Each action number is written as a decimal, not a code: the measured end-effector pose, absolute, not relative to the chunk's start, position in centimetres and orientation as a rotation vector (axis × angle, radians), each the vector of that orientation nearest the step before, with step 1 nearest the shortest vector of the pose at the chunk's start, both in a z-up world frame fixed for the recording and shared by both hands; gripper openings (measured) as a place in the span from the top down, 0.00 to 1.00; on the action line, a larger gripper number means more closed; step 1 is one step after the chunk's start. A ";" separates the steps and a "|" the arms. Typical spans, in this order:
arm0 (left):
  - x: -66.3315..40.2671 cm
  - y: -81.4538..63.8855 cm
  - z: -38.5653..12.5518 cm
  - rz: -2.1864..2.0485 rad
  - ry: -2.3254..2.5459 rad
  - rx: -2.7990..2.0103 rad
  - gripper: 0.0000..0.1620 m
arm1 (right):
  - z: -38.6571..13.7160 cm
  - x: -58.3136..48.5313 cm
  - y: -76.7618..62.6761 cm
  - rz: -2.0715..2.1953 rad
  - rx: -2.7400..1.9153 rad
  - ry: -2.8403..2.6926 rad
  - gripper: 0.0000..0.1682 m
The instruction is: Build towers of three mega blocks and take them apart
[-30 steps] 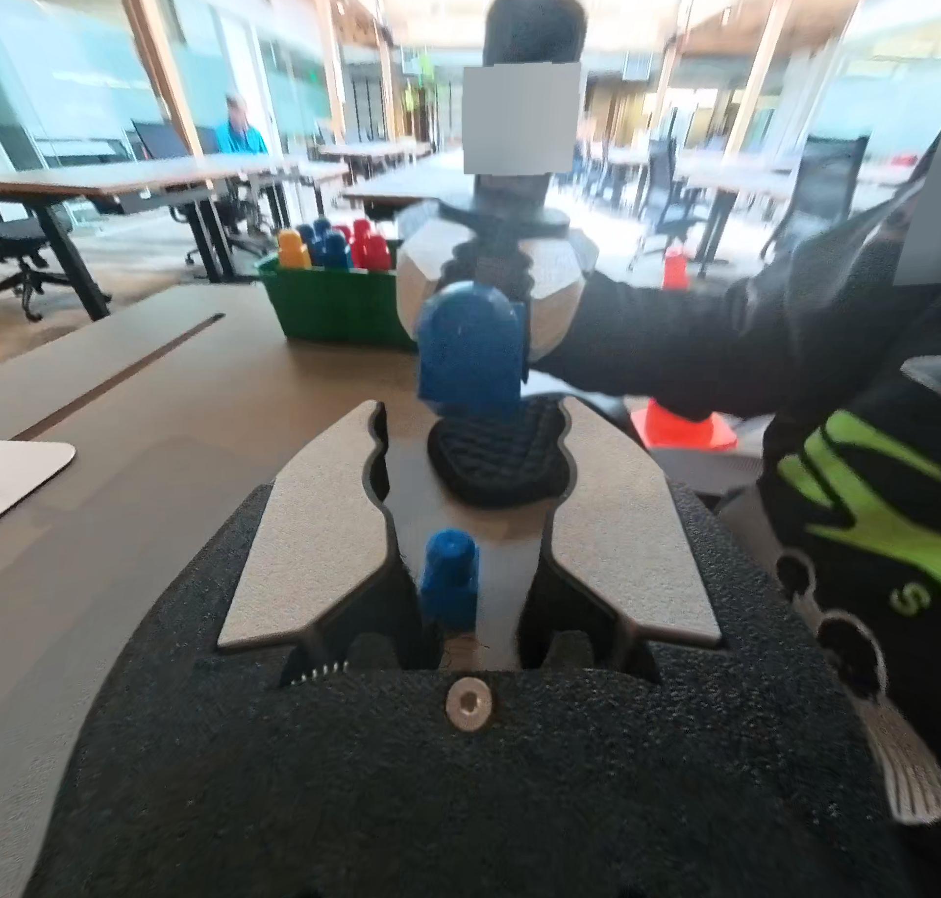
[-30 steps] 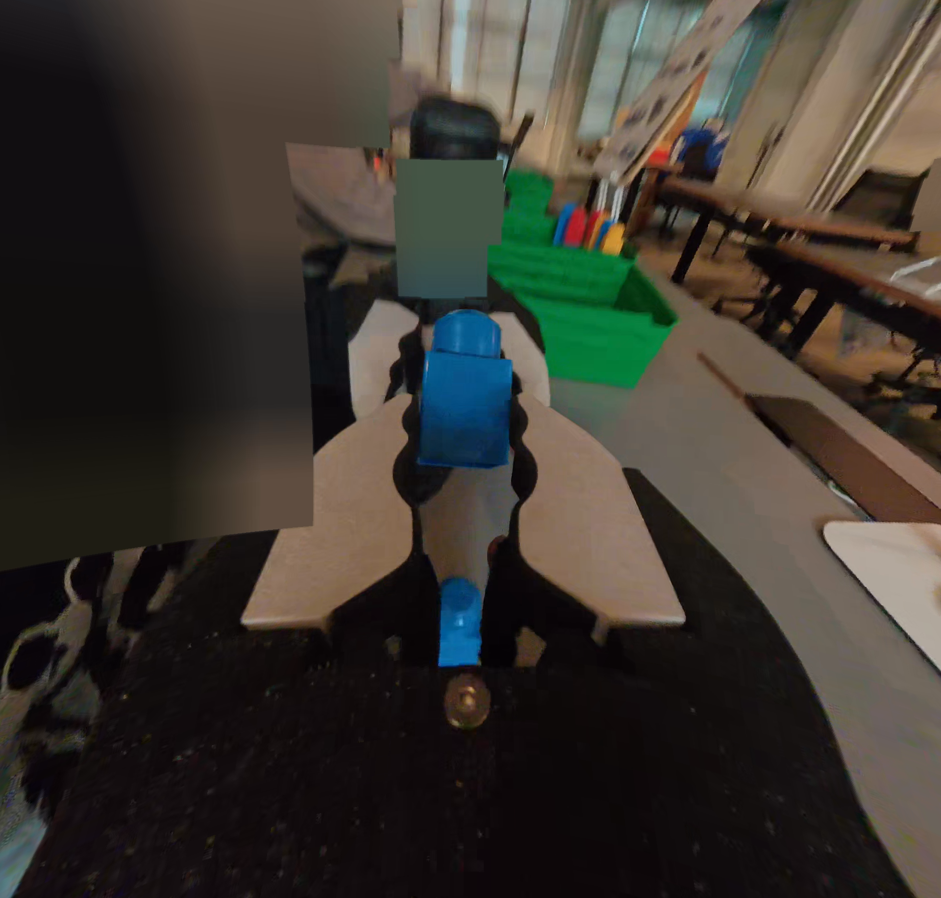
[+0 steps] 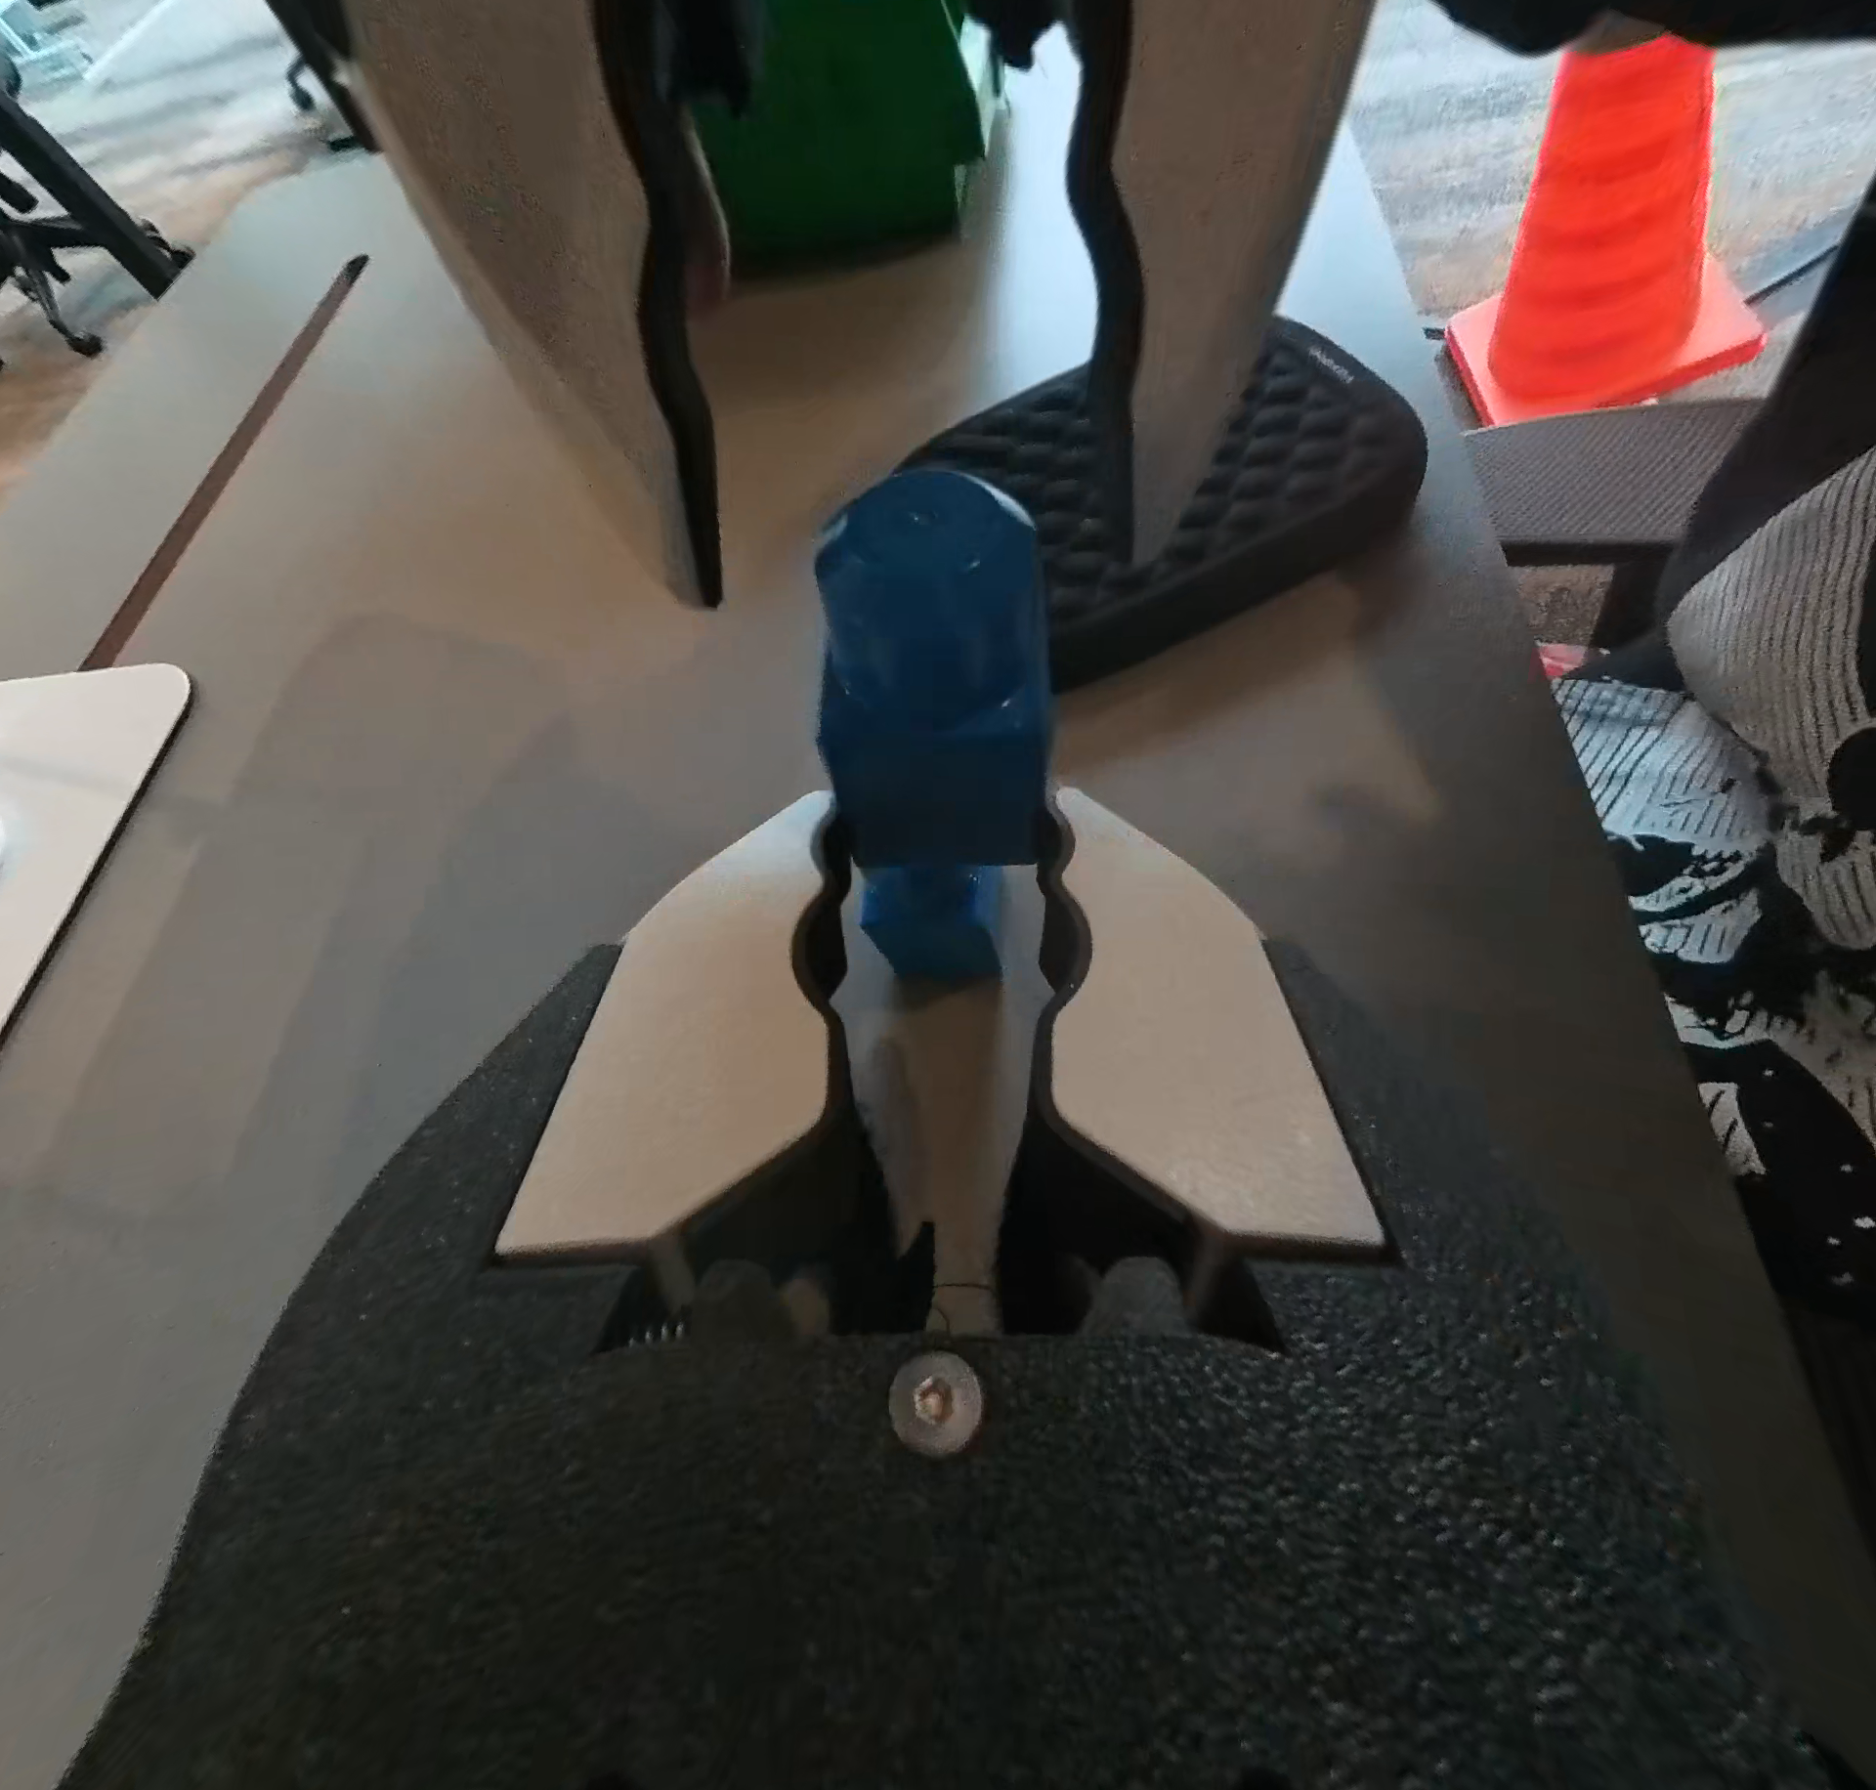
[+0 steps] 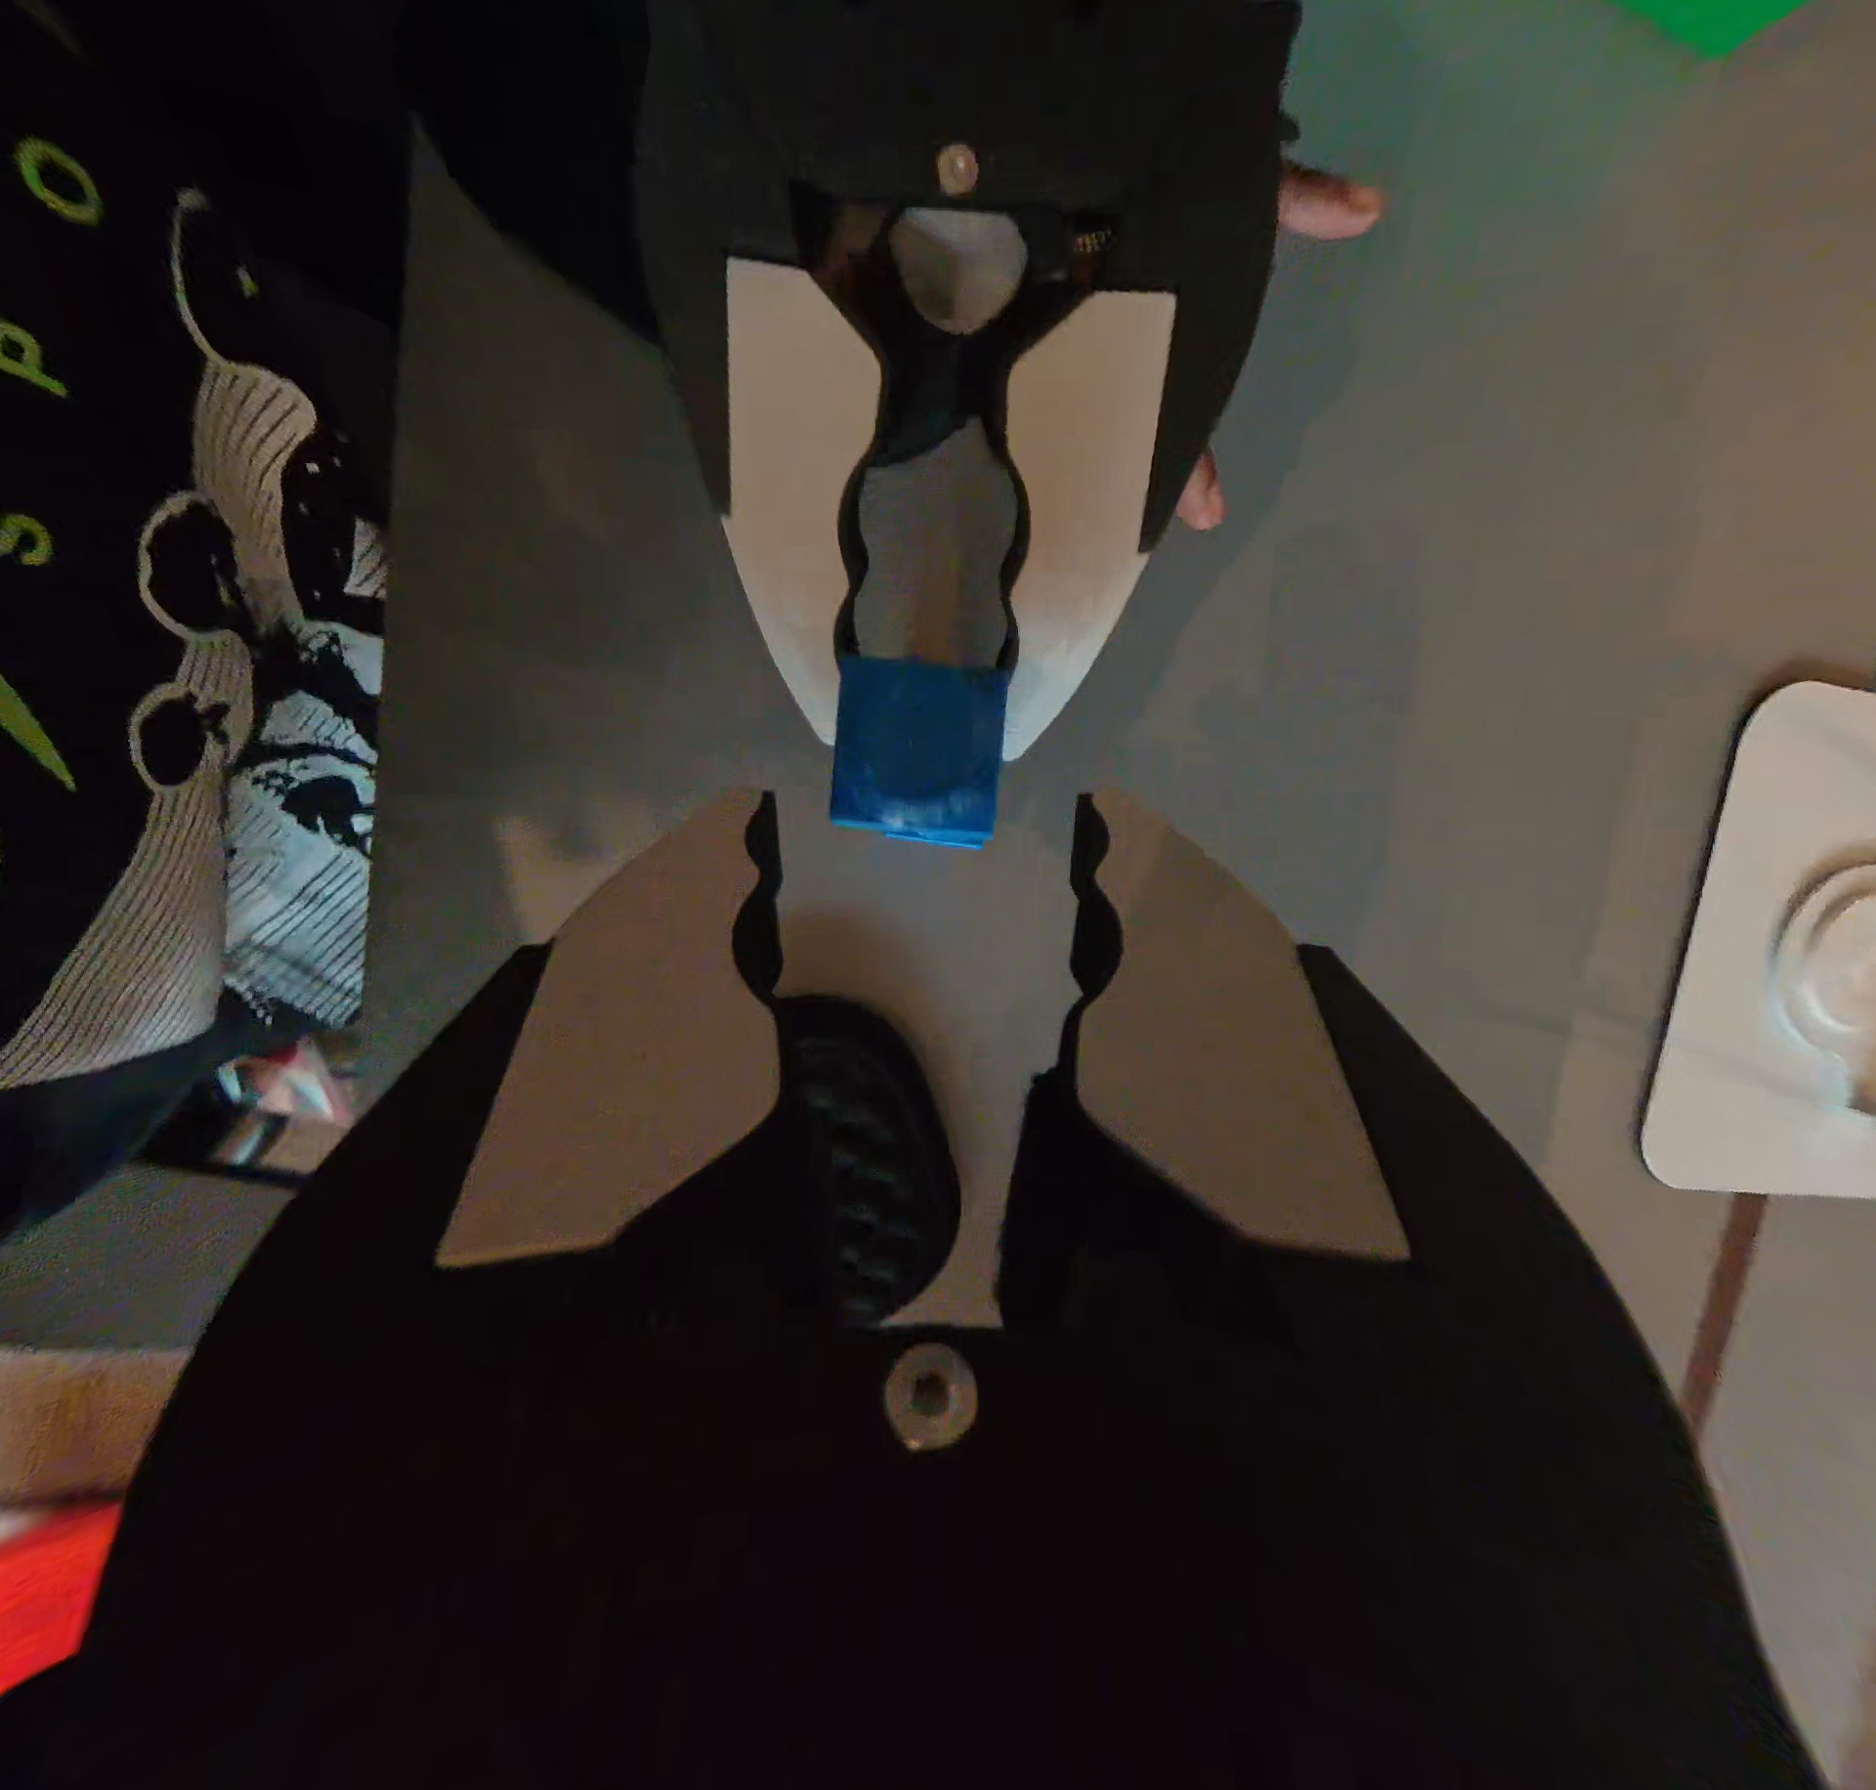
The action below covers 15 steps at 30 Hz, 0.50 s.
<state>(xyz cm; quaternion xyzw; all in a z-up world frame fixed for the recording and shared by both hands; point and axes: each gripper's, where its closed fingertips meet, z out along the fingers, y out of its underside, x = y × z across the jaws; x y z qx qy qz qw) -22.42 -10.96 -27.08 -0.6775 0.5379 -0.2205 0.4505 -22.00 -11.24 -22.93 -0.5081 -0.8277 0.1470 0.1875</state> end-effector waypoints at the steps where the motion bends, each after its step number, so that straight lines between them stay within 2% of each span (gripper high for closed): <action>1: -22.3 -11.0 -27.2 -0.544 1.336 -1.682 0.78 | -23.1 -22.2 -11.6 0.385 -1.429 -2.364 0.67; 5: -22.3 -11.2 -27.5 -0.545 1.348 -1.695 0.78 | -24.0 -22.8 -12.1 0.258 -1.440 -2.443 0.70; 9: -22.4 -11.3 -27.5 -0.563 1.344 -1.695 0.78 | -24.3 -23.2 -11.9 0.204 -1.432 -2.435 0.80; 13: -22.6 -10.9 -27.0 -0.568 1.309 -1.654 0.78 | -23.9 -23.5 -11.5 0.224 -1.407 -2.396 0.81; 14: -22.7 -10.9 -26.8 -0.590 1.305 -1.632 0.77 | -23.7 -23.6 -11.5 0.246 -1.407 -2.379 0.81; 15: -22.9 -10.9 -26.7 -0.612 1.307 -1.615 0.71 | -23.5 -23.6 -11.2 0.252 -1.411 -2.357 0.81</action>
